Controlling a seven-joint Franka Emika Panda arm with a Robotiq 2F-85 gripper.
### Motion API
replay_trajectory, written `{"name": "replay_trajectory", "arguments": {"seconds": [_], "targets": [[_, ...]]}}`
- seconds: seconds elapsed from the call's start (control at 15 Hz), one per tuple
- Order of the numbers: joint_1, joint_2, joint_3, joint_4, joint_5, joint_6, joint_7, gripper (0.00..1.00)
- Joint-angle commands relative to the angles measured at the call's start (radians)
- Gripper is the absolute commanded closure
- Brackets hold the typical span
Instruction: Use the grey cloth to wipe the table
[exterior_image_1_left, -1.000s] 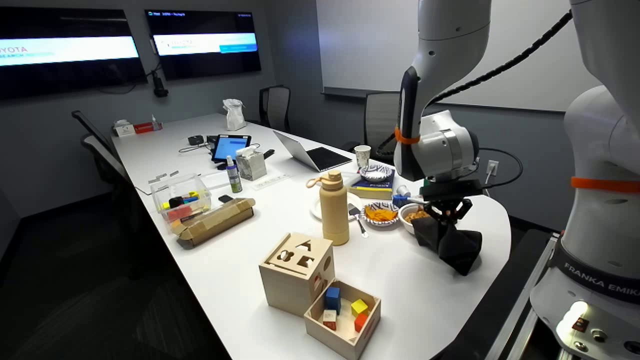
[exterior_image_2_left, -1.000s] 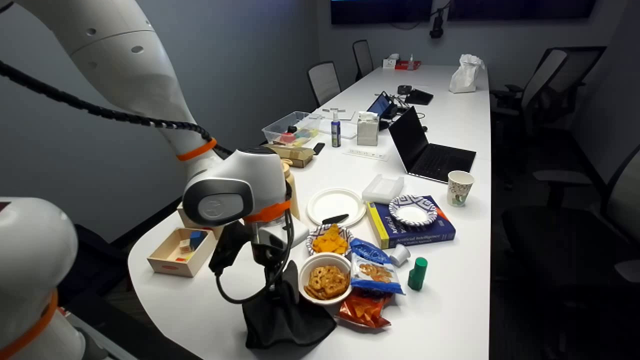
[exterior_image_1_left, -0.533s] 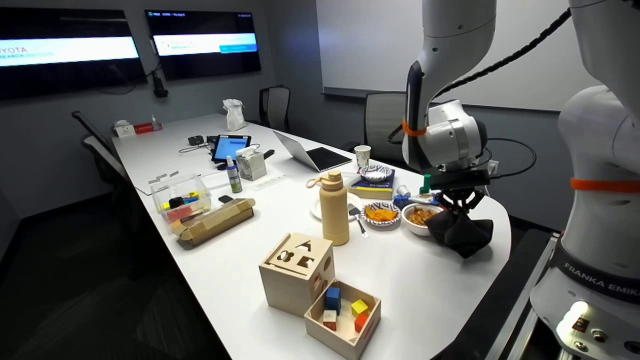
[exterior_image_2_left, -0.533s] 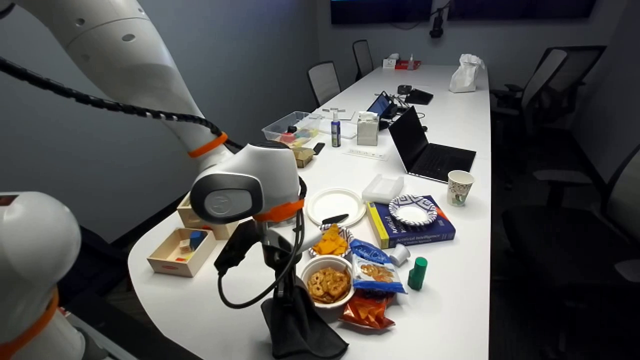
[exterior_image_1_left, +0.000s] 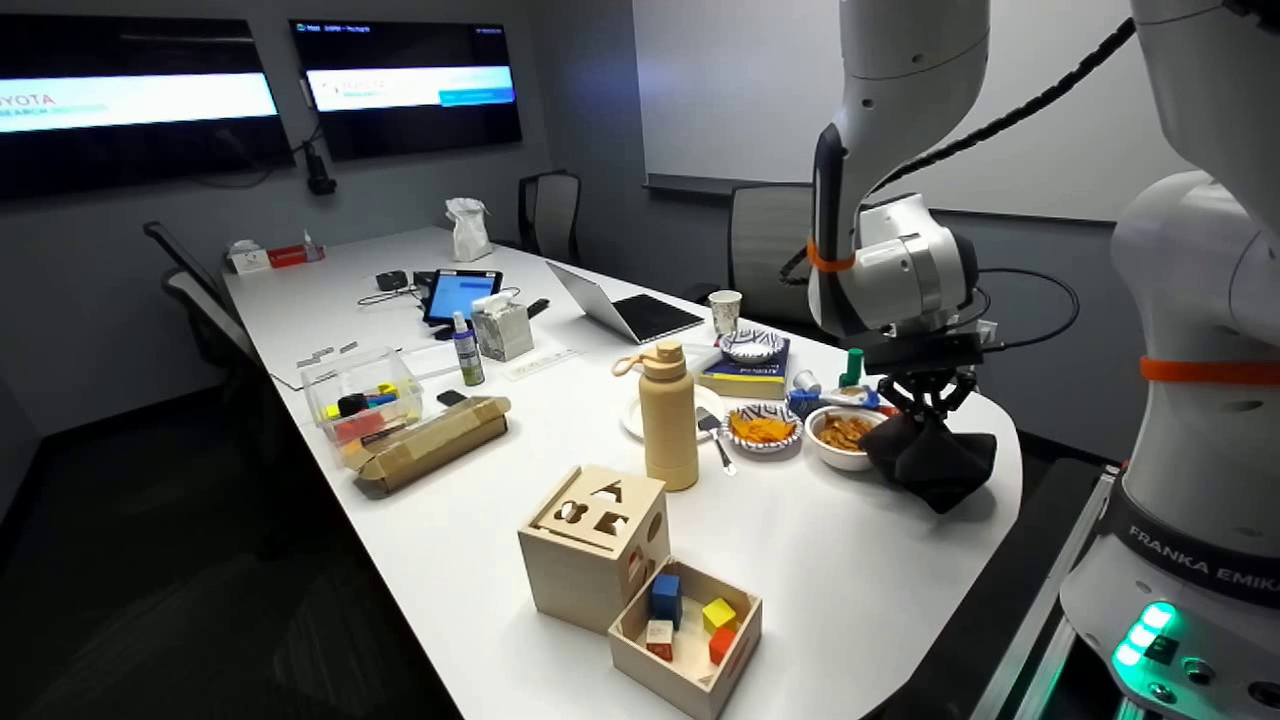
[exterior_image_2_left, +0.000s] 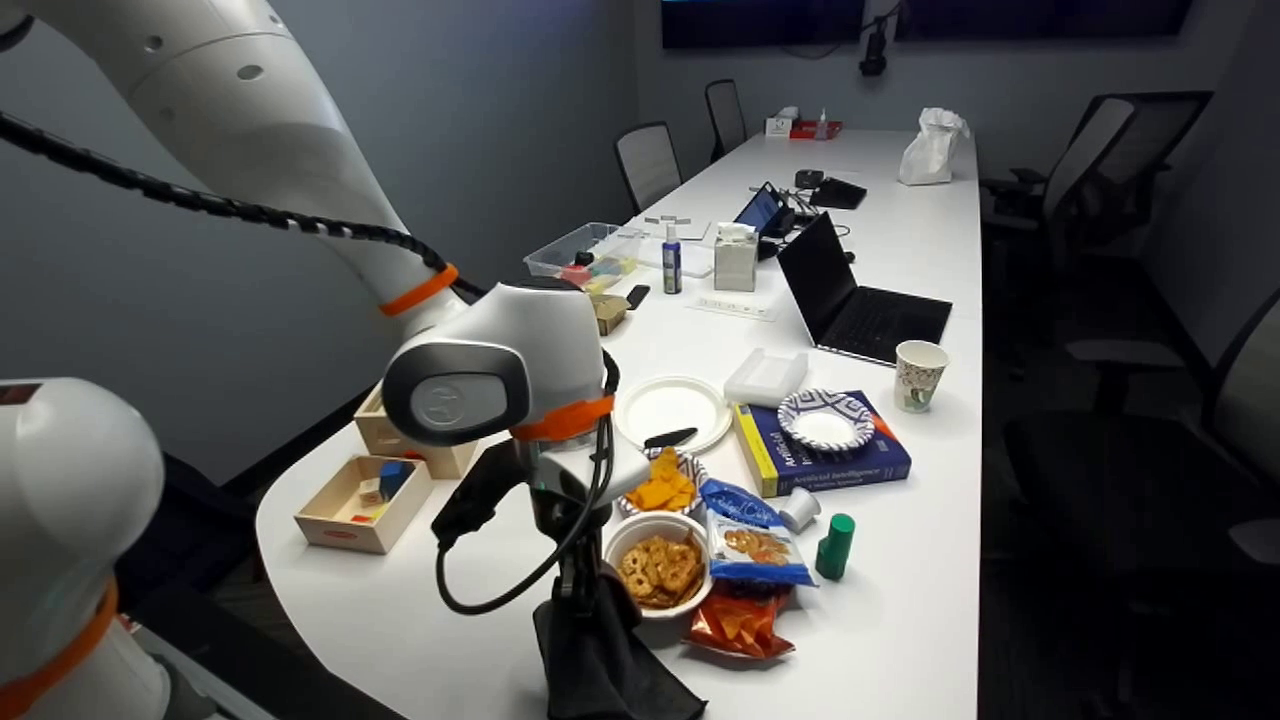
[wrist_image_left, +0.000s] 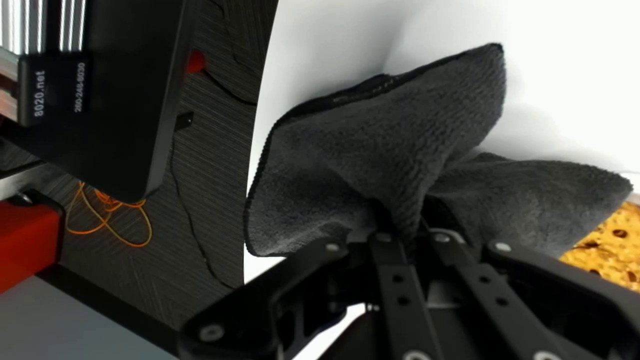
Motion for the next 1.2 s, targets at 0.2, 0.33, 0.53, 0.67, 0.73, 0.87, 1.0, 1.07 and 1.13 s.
{"name": "replay_trajectory", "arguments": {"seconds": [0.2,0.33,0.53,0.67,0.73,0.87,1.0,1.07,1.13], "targets": [[0.031,0.004,-0.027,0.0,0.034,-0.027,-0.024,0.39],[0.042,-0.009,-0.044,0.0,0.033,-0.038,-0.037,0.24],[0.076,-0.068,-0.082,0.001,0.04,-0.031,-0.122,0.01],[0.128,-0.103,-0.111,0.005,0.054,-0.006,-0.2,0.0],[0.165,-0.119,-0.132,0.002,0.058,0.002,-0.23,0.0],[0.251,-0.157,-0.183,-0.006,0.058,0.017,-0.288,0.0],[0.338,-0.188,-0.234,-0.003,0.056,0.016,-0.345,0.0],[0.388,-0.216,-0.266,-0.019,0.043,0.034,-0.368,0.01],[0.422,-0.219,-0.283,-0.005,0.049,0.021,-0.403,0.0]]}}
